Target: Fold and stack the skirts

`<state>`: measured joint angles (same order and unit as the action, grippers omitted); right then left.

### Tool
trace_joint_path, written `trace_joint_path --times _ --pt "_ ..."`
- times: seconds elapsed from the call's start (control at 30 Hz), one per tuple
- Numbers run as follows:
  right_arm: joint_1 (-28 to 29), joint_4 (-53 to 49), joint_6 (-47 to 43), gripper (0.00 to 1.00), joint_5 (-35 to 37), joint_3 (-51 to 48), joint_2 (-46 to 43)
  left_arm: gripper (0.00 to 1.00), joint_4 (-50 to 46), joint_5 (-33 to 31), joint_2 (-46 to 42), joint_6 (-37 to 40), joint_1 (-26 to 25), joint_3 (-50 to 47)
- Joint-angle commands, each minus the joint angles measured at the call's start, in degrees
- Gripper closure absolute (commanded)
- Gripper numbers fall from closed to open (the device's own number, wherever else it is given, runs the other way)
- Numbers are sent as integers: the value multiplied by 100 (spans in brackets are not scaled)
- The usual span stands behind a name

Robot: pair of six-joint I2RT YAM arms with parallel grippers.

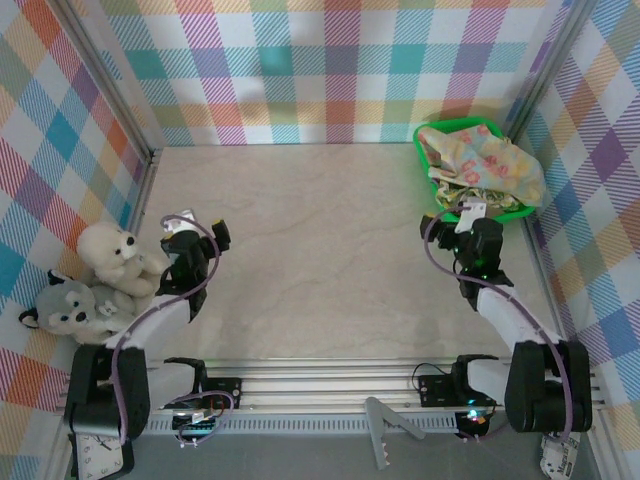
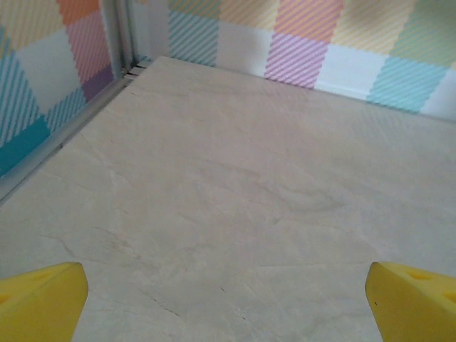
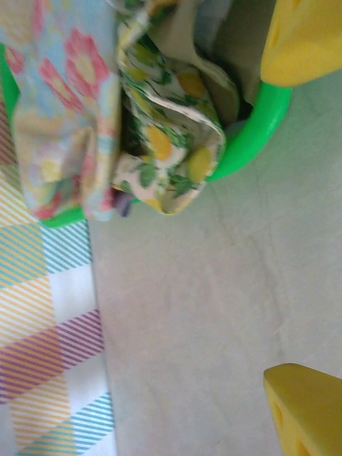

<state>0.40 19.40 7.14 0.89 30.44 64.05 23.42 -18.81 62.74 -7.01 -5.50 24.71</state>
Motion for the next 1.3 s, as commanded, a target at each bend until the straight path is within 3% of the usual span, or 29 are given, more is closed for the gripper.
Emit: trace_joint_path --times 0.0,0.1,0.27,0.57,0.73,0.83,0.93,1.0,1.1,1.27 --pt "-95 -2105 813 1 784 1036 45 0 -1196 -453 -521 -755 -22 260" --pt "-348 -3144 1044 1 980 2074 572 0 -2080 -645 -819 -1388 -22 615" --pt "-665 -3752 642 1 982 3314 1725 0 -3390 -984 -844 -2203 -17 1252" --pt "-949 -5174 441 1 1679 5932 3986 0 -4156 -1015 -815 -2645 -4 1511" --pt "-1007 -5044 454 1 1767 6654 4787 0 -4255 -1096 -787 -2805 27 1510" --pt "-1000 -5118 392 29 1700 7090 5083 0 -4339 -1021 -740 -2806 40 1582" --pt "-982 -4945 377 69 1536 7102 4938 0 -4524 -969 -694 -2782 49 1706" --pt "-938 -4769 333 88 1365 6970 4666 0 -4612 -938 -652 -2780 48 1781" --pt "-853 -4744 275 100 809 6888 4273 0 -4668 -740 -529 -2745 57 1905" --pt "-427 -4804 229 100 -21 6967 3723 0 -4584 -26 -88 -2642 53 2252"
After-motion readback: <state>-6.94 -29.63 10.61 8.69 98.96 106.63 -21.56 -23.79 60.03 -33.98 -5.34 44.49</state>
